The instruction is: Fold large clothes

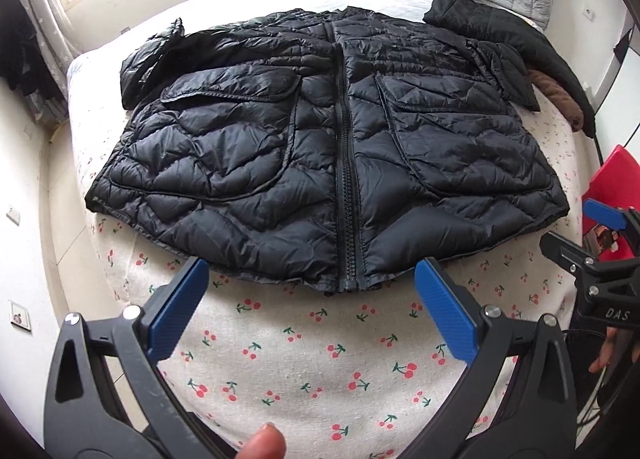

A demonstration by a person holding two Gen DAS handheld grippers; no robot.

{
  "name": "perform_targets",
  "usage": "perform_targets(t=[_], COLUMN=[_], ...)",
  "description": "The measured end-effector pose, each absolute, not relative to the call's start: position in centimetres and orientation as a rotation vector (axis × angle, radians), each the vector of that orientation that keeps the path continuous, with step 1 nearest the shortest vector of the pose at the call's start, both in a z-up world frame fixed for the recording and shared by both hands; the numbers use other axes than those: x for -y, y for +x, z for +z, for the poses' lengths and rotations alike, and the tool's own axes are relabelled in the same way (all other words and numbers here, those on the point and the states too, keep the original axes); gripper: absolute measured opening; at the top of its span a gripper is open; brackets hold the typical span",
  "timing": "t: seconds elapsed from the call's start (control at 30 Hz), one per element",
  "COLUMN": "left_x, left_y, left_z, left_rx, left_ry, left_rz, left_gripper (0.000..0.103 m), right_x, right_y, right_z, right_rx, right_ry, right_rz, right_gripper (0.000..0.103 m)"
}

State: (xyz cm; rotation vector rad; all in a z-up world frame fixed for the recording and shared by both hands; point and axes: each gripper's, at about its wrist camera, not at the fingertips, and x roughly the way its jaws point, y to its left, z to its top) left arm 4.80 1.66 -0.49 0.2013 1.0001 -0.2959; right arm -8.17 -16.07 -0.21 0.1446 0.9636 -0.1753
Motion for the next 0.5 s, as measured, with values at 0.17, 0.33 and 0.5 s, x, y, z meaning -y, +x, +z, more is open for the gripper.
perform_targets(t=[0.17,0.33,0.5], left_x=[-6.3,-12.6,-18.6], left_y=[8.3,13.0,18.1], left_z=[1.9,2.3,0.6], left_rx=[-0.999,-1.022,-1.031], left_ry=[0.19,0.172,0.113], left_rz=[-0.302,-0.249,-0.248], left_gripper=[0.103,0.103,0.103], right_x=[19.1,23.1,27.6], right_y=[-7.7,-7.3,-6.6], right_z=[-0.1,-0.5,-2.2], right_rx=[-0.973,-1.021,-1.077], right_ry=[0.233,0.289,0.445], right_rz=[-0.069,-0.023,0.007], right_gripper=[0.103,0.103,0.103])
